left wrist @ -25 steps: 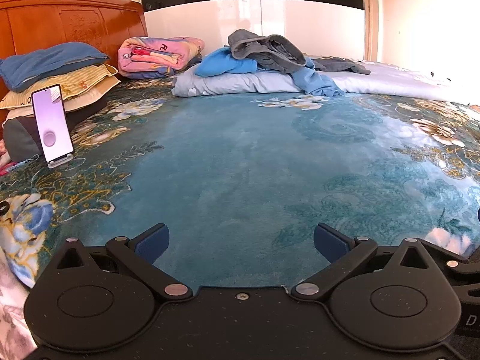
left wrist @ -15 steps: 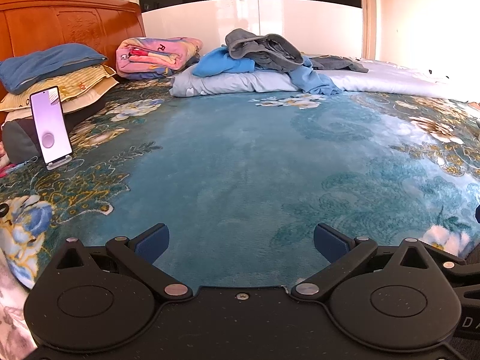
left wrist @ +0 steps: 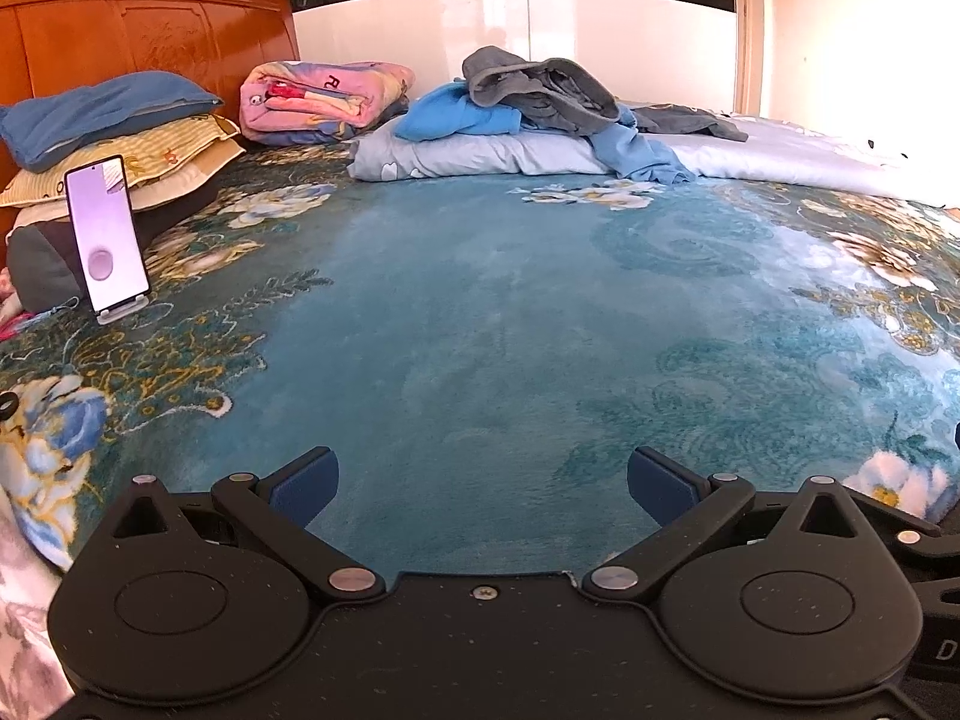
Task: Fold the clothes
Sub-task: 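Move both tools toward the clothes pile by the pillows, then close the left gripper on the grey hoodie in the pile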
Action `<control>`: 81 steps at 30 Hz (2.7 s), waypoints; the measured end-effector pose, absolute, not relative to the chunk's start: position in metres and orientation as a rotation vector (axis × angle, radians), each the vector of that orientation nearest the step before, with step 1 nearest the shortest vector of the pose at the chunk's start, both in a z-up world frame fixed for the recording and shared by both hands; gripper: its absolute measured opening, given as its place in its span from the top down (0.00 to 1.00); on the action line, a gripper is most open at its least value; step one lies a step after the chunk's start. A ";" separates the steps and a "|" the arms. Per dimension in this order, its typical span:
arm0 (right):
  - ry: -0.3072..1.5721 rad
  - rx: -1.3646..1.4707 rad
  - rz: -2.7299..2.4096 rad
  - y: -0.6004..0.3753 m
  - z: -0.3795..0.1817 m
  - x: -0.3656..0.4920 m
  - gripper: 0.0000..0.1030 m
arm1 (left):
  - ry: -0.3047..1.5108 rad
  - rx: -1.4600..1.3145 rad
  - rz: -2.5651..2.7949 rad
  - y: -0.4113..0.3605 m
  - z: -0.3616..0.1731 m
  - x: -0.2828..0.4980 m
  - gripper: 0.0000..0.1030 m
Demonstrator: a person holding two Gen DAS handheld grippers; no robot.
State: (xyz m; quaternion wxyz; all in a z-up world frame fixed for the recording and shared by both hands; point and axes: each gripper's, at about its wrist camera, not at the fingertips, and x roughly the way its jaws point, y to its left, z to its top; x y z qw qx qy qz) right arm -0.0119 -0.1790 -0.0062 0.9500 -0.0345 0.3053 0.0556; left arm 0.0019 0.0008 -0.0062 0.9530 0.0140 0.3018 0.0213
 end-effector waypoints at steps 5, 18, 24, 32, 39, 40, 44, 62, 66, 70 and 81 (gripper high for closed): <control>0.631 -0.076 0.116 -0.181 -0.007 -0.013 0.00 | 0.622 -0.007 0.061 0.009 -0.007 0.006 0.01; 0.570 0.028 0.068 -0.204 0.010 -0.011 0.00 | 0.647 -0.036 0.079 0.013 -0.006 0.030 0.01; 0.613 0.114 -0.004 -0.229 0.010 0.016 0.00 | 0.624 -0.061 0.021 0.016 -0.002 0.052 0.01; 0.453 0.029 0.015 -0.252 0.013 0.063 0.00 | 0.588 -0.066 -0.014 0.016 -0.002 0.093 0.01; 0.492 0.157 0.091 -0.276 0.011 0.109 0.00 | 0.521 -0.085 0.000 0.007 0.015 0.146 0.01; 0.510 0.161 0.093 -0.279 0.008 0.114 0.00 | 0.512 -0.077 0.000 0.005 0.017 0.155 0.01; 0.541 0.162 0.093 -0.286 -0.001 0.131 0.00 | 0.544 -0.113 -0.037 0.003 0.023 0.191 0.01; 0.525 0.175 0.131 -0.312 -0.019 0.179 0.00 | 0.303 -0.087 -0.088 -0.020 0.049 0.355 0.01; 0.531 0.157 0.121 -0.315 -0.022 0.186 0.00 | 0.250 0.049 -0.027 -0.024 0.067 0.415 0.01; 0.557 0.184 0.099 -0.321 -0.030 0.191 0.00 | 0.222 0.112 0.053 -0.024 0.077 0.468 0.01; 0.579 0.284 0.042 -0.335 -0.041 0.201 0.00 | 0.263 0.306 0.130 -0.062 0.071 0.554 0.01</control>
